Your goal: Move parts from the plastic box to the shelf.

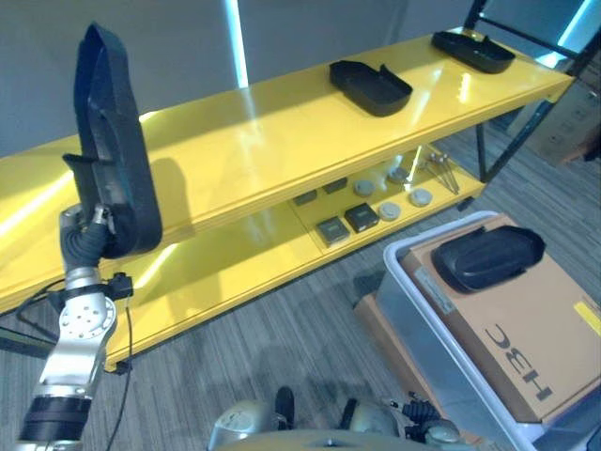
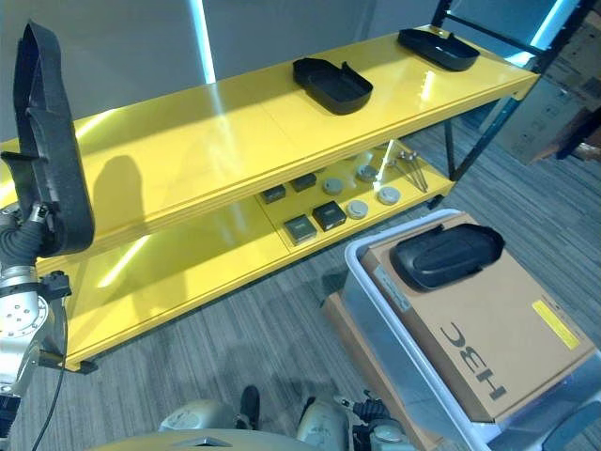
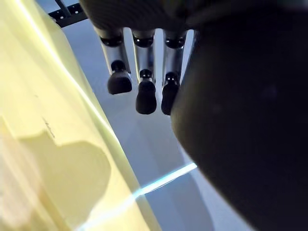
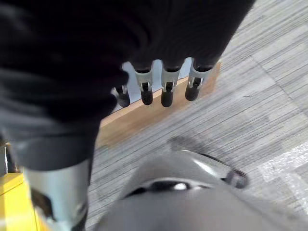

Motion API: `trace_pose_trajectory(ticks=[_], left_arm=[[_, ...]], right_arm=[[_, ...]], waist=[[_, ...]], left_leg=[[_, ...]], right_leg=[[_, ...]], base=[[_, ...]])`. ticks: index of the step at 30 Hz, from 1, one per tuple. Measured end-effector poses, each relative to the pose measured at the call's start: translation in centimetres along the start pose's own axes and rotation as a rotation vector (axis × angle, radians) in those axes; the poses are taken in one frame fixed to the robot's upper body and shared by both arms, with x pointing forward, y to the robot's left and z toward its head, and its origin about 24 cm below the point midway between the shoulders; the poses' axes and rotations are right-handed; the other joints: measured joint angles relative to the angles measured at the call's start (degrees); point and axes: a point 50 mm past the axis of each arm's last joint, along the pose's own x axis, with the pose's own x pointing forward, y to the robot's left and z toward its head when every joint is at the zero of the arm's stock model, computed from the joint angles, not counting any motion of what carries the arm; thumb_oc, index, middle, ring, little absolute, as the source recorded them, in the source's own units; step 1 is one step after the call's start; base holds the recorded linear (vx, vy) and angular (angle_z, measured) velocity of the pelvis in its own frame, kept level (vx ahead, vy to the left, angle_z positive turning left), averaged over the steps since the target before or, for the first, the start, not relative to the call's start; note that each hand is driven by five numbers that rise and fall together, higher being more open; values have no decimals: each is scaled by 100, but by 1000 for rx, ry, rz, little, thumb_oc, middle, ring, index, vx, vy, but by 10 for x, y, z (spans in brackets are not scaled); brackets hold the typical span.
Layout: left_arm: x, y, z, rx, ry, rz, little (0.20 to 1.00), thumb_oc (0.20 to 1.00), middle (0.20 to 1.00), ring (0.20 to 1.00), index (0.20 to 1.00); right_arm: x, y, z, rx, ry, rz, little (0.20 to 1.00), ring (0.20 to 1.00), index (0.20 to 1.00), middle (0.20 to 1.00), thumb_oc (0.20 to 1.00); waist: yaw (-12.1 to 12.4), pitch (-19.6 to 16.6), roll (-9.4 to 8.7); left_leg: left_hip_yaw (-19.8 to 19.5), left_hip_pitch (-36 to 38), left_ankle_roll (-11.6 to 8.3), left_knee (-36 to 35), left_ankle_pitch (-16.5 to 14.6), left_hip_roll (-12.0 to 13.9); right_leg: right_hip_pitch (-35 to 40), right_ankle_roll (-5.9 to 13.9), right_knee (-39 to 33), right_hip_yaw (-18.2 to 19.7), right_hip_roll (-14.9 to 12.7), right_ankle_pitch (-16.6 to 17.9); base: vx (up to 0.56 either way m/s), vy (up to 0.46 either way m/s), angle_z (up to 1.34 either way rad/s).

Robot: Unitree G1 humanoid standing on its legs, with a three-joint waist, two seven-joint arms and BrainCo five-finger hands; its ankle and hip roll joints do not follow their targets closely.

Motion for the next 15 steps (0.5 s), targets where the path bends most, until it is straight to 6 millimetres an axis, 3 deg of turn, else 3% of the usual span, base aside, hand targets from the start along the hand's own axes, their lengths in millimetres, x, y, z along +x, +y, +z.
trace_pose_trajectory(ticks=[1,2,3,4,5,7,8,9,10,12,13,14,15], left_arm=[[1,-1,0,0,0,-1,200,200,200,200,200],[-2,-1,-3,-1,15,3,200,200,200,200,200],[-3,-4,-4,-3,24,-5,200,200,200,200,200],[-5,-6,-6,-9,33,-14,200,200,200,200,200],[-12,-1,-12,3,62,-18,200,200,200,200,200],[-17,2,-18,1,91,-17,200,200,200,200,200],[-16,4,-17,10,87,-12,200,200,200,200,200],[-18,3,-18,-8,99,2,200,200,200,200,200],[-16,-2,-18,-17,106,-7,200,200,200,200,200],[-8,-21,-7,-61,80,-41,200,200,200,200,200],[2,-38,6,-77,42,-85,200,200,200,200,200],[6,-45,13,-86,23,-95,200,200,200,200,200],[11,-48,15,-80,22,-91,200,200,200,200,200]], right_arm=[[-1,1,-3,19,9,6,1000,1000,1000,1000,1000],[-2,1,-8,31,13,14,1000,1000,1000,1000,1000],[-3,1,-13,67,25,7,1000,1000,1000,1000,1000],[-4,3,-17,102,46,3,1000,1000,1000,1000,1000],[-7,8,-28,109,81,22,1000,1000,1000,1000,1000],[-14,11,-48,104,144,47,1000,1000,1000,1000,1000],[-18,13,-58,101,174,55,1000,1000,1000,1000,1000],[-19,7,-63,89,193,44,1000,1000,1000,1000,1000],[-18,0,-60,80,180,27,1000,1000,1000,1000,1000],[-16,-13,-55,68,160,1,1000,1000,1000,1000,1000],[-15,-19,-51,79,151,-15,1000,1000,1000,1000,1000],[-11,-26,-39,91,119,-37,1000,1000,1000,1000,1000],[-9,-31,-32,93,99,-48,1000,1000,1000,1000,1000]], waist=[[-40,43,-75],[-45,-7,-183],[-183,-14,-210],[-246,-8,-258],[-267,-18,-353],[-351,-59,-427],[-343,-164,-676],[-303,-203,-727],[-384,-189,-680],[-626,-158,-639],[-727,-114,-616],[-771,-23,-464],[-836,50,-373]], left_leg=[[-108,103,-12,0,-42,-25],[-158,112,-270,-4,-112,-88],[-453,75,-131,184,-222,-126],[-609,68,-131,304,-319,-111],[-746,193,-269,273,-397,-29],[-817,344,-293,293,-527,140],[-735,384,-367,295,-565,190],[-634,426,-481,328,-604,382],[-303,287,-628,423,-508,594],[489,90,-590,479,-386,903],[1462,-34,-592,478,-437,1390],[1664,218,-831,287,-131,1755],[1659,321,-1109,208,-69,1800]], right_leg=[[-50,39,-639,102,-56,287],[-3,211,-1402,383,-55,724],[302,247,-2264,646,-66,981],[381,200,-2553,708,-67,1250],[479,175,-2492,521,-26,1523],[836,63,-2142,417,3,1768],[1086,36,-1937,347,-27,1924],[1283,-60,-2039,197,97,1867],[1369,-141,-2051,39,179,1828],[1475,-217,-2088,-398,260,1643],[1469,-399,-2079,-735,338,1515],[1464,-444,-1970,-733,503,1424],[1507,-412,-1980,-696,539,1393]], base=[[356,-517,45],[338,-429,64],[304,-391,79],[336,-504,102],[279,-458,83],[195,-340,83],[123,-287,71],[67,-309,73],[59,-276,107],[46,-183,148],[27,-124,108],[46,-88,64],[30,-28,-8]])
